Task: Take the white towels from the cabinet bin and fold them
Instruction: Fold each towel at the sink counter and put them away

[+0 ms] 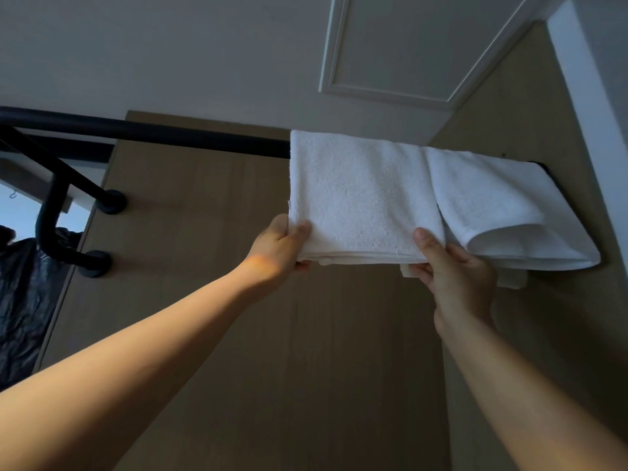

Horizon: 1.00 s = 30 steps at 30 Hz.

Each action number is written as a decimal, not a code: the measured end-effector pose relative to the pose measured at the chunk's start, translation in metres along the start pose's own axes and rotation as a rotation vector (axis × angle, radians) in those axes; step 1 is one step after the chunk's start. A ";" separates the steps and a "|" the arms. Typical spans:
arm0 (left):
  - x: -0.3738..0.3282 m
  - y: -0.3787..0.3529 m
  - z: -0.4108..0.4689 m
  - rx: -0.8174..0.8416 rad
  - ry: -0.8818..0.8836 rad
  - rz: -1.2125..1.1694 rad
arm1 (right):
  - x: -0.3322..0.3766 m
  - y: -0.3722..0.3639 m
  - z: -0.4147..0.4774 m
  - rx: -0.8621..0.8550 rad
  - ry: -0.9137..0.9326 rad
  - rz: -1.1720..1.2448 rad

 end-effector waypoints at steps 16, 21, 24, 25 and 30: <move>0.003 0.015 -0.011 -0.029 0.044 -0.090 | -0.016 -0.002 -0.020 -0.119 0.038 -0.058; 0.006 0.017 -0.013 -0.089 0.046 -0.084 | -0.012 0.008 -0.028 -0.053 -0.063 -0.064; 0.004 0.016 -0.024 -0.104 0.051 -0.068 | -0.015 0.019 -0.040 0.063 -0.151 -0.120; 0.006 0.017 -0.030 -0.089 0.069 -0.062 | -0.017 0.024 -0.045 0.120 -0.169 -0.166; 0.027 0.017 -0.079 0.046 0.138 0.197 | -0.032 0.045 -0.083 0.432 -0.096 -0.619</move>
Point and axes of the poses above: each hand's wrist, its own z-axis towards the middle knuckle, its own y-axis out of the back of the hand, x = y × z, the point moved 2 cm from there along z, towards the middle knuckle, and after that the axes turned 4 degrees about -z, right-handed, at the moved point
